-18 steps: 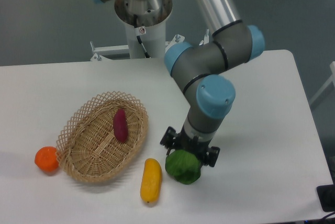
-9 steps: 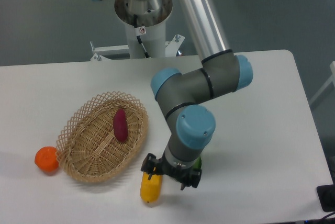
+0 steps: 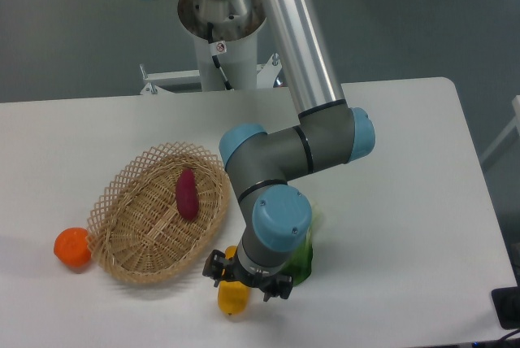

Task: Pick up the mango from the table
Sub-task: 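Lower the gripper over the yellow mango and close on it, then lift the yellow mango off the table with the gripper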

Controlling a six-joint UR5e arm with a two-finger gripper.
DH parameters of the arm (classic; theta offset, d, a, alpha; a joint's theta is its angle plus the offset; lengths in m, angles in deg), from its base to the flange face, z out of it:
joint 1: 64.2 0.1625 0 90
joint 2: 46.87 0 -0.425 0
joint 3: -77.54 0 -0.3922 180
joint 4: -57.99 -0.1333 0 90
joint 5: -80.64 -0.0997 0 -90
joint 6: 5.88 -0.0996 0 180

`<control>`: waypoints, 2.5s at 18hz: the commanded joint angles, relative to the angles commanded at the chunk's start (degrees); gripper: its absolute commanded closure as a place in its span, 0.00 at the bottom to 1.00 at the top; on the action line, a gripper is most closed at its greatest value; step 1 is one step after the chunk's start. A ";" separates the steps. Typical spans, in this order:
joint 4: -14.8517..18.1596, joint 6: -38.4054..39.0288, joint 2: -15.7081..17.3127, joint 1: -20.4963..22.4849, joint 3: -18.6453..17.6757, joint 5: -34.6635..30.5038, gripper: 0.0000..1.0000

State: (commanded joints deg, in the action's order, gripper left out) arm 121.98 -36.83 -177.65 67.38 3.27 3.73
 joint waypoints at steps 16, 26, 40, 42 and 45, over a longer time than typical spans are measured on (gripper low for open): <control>0.00 0.62 -2.81 -2.37 0.53 -4.12 0.00; -0.09 2.21 -2.99 -2.73 0.97 -5.62 0.63; 0.09 0.19 1.40 -2.29 0.53 -7.99 0.67; 0.35 -1.65 2.10 -1.94 0.44 -10.01 0.67; 0.53 -2.19 3.68 -0.10 0.35 -10.37 0.66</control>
State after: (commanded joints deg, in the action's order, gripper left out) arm 122.50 -39.01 -173.96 67.28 3.62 -6.64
